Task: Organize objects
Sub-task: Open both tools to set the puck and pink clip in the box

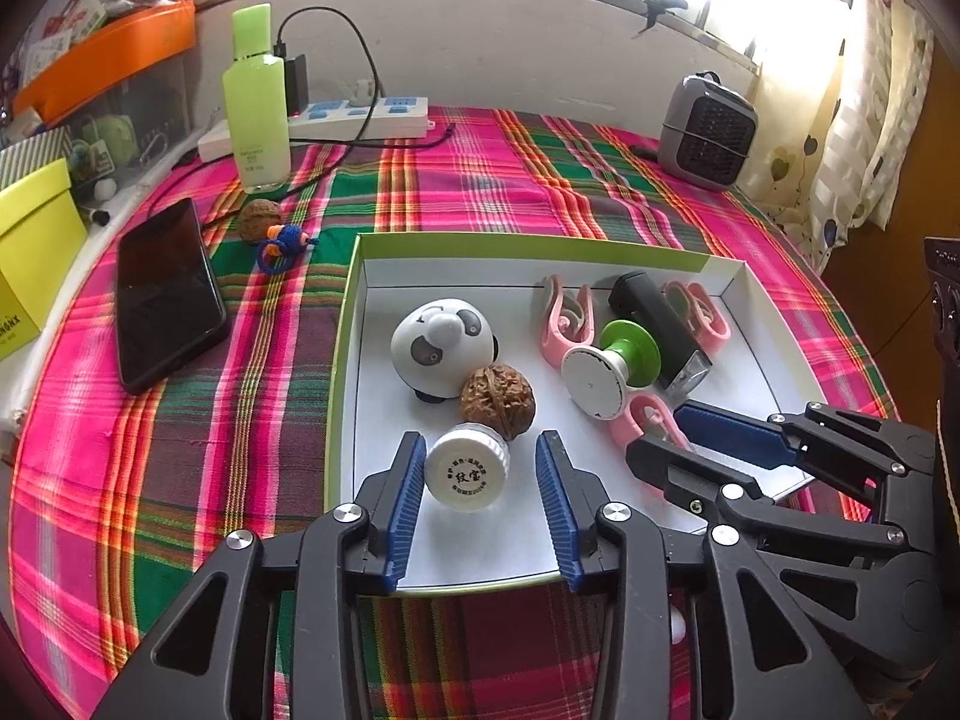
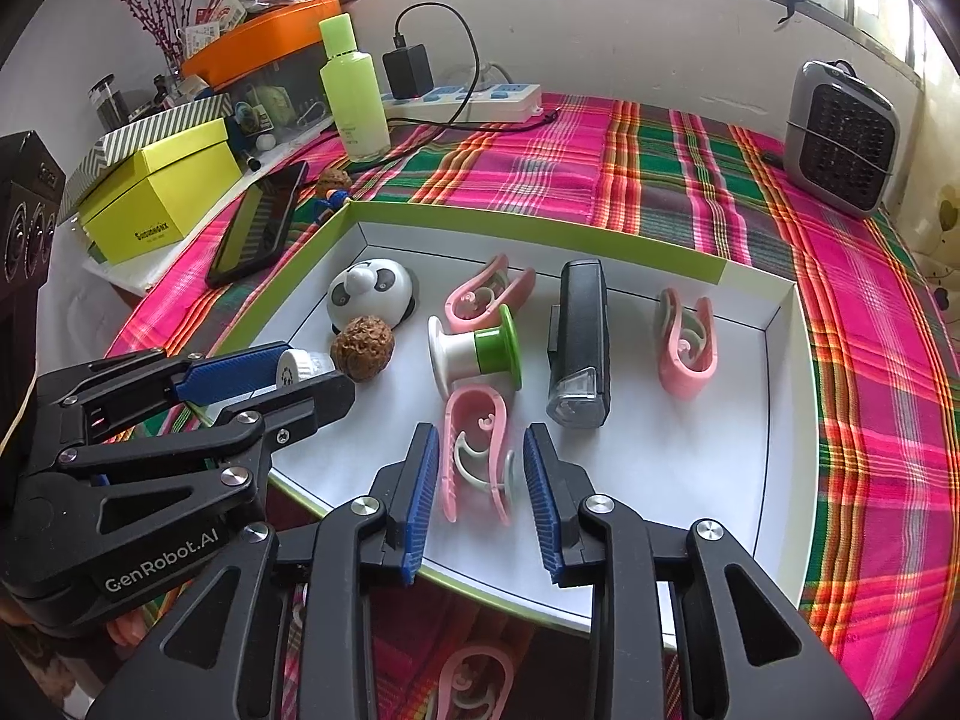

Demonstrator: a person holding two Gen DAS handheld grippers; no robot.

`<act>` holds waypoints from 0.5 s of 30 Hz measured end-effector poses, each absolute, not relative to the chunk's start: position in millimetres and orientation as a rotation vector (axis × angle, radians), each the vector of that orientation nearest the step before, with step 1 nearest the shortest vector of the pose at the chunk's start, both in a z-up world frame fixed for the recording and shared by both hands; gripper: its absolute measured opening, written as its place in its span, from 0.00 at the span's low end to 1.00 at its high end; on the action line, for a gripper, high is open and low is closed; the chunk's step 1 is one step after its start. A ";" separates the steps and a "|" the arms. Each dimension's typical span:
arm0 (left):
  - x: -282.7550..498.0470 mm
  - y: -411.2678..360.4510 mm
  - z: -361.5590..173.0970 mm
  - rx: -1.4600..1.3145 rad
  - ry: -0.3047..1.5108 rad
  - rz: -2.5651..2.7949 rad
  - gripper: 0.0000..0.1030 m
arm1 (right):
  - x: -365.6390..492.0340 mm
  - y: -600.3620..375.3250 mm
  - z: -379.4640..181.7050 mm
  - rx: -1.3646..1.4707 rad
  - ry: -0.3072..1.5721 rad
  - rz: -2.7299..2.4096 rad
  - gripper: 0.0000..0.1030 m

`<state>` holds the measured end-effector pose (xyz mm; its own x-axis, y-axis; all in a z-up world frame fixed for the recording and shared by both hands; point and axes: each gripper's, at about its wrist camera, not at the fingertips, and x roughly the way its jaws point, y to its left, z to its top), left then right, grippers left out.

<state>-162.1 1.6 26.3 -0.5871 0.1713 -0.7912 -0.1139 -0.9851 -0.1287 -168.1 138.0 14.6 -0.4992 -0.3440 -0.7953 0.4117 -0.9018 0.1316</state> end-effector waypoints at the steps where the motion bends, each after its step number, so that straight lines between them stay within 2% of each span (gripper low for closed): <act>1: -162.0 1.5 26.4 -1.337 -0.094 2.665 0.36 | -167.7 138.2 14.9 1.245 0.107 -2.397 0.30; 15: -154.8 -2.4 33.1 -1.331 -0.108 2.684 0.38 | -159.4 141.0 20.9 1.230 0.118 -2.431 0.31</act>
<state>-154.8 -2.4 33.1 -0.5975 0.1603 -0.7857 -0.0966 -0.9871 -0.1280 -159.4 141.0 20.9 -0.5256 -0.3222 -0.7873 0.3968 -0.9115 0.1081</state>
